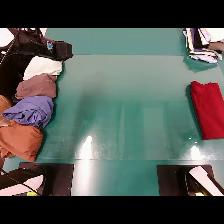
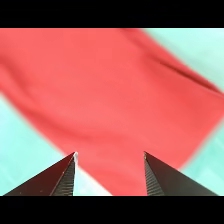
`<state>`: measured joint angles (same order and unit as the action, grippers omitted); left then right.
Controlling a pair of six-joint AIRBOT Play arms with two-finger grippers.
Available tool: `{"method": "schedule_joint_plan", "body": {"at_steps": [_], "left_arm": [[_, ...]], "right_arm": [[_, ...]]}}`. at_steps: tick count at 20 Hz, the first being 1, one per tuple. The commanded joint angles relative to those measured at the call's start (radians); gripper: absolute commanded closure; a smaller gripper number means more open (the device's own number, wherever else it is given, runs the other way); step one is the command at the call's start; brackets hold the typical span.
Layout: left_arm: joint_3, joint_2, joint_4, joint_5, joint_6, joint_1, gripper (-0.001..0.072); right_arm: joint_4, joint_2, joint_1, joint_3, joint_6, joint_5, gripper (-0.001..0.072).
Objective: Fold the shirts.
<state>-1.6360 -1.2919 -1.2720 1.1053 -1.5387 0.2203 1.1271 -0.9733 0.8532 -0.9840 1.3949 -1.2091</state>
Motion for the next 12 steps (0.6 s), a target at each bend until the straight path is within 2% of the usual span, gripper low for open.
{"method": "schedule_joint_plan", "body": {"at_steps": [1,3,5,6,12], "left_arm": [[0.000,0.000,0.000,-0.034,0.001,0.000,0.0684],[0.000,0.000,0.000,-0.060,0.001,0.000,0.0684],[0.000,0.000,0.000,-0.083,0.001,0.000,0.0684],[0.000,0.000,0.000,-0.088,0.001,0.000,0.0684],[0.000,0.000,0.000,-0.110,0.001,0.000,0.0684]], "right_arm": [[-0.063,0.001,-0.158,-0.041,0.003,-0.030,0.0223],[-0.061,0.001,-0.303,-0.041,0.003,-0.028,0.0251],[-0.058,0.001,-0.437,-0.041,0.003,-0.021,0.0510],[-0.053,0.001,-0.498,-0.041,0.001,-0.020,0.0685],[-0.052,0.001,-0.674,-0.041,-0.008,0.011,0.0694]]}}
